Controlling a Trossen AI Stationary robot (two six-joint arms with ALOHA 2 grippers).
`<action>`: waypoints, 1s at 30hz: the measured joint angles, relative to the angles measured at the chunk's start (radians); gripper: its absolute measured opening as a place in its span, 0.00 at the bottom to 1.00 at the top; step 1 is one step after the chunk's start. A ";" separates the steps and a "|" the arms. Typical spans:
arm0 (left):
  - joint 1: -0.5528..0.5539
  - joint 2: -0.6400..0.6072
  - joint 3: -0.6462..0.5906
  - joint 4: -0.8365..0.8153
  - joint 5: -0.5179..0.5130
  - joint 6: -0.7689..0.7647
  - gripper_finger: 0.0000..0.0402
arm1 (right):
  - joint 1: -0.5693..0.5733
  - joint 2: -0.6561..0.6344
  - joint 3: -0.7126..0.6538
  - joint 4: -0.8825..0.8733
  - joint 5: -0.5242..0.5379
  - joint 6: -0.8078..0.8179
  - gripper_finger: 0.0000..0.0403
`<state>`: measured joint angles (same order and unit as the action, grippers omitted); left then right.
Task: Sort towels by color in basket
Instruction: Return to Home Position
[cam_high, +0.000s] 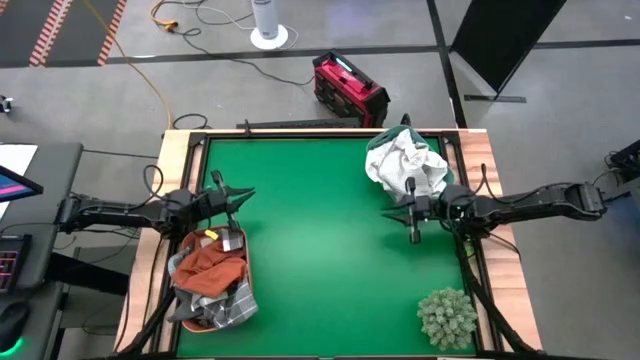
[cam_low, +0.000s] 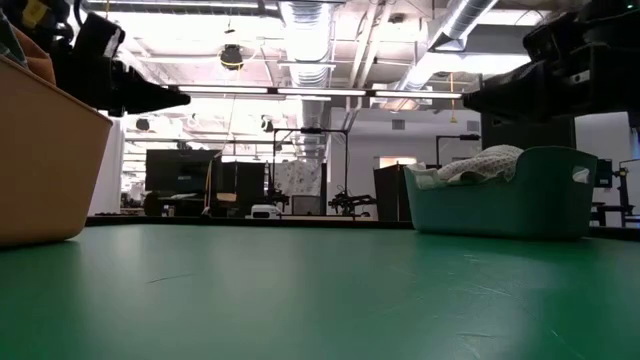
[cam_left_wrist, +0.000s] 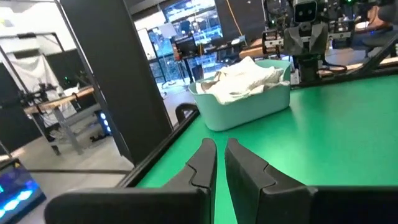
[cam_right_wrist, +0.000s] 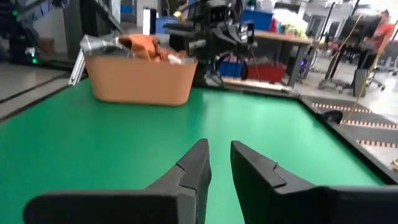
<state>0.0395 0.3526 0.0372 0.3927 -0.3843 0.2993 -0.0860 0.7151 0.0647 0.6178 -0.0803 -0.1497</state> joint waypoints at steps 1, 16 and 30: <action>0.000 0.000 0.000 -0.011 0.000 -0.007 0.06 | 0.000 0.000 0.000 -0.010 0.000 0.000 0.24; 0.000 -0.001 0.000 -0.253 0.003 -0.127 0.06 | 0.000 0.000 0.000 -0.274 0.000 0.001 0.24; 0.000 0.000 0.000 -0.282 -0.002 -0.318 0.06 | 0.000 -0.001 0.003 -0.315 0.000 -0.001 0.24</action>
<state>0.0399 0.3531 0.0372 0.1108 -0.3859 -0.0191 -0.0856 0.7143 0.0681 0.3031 -0.0799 -0.1505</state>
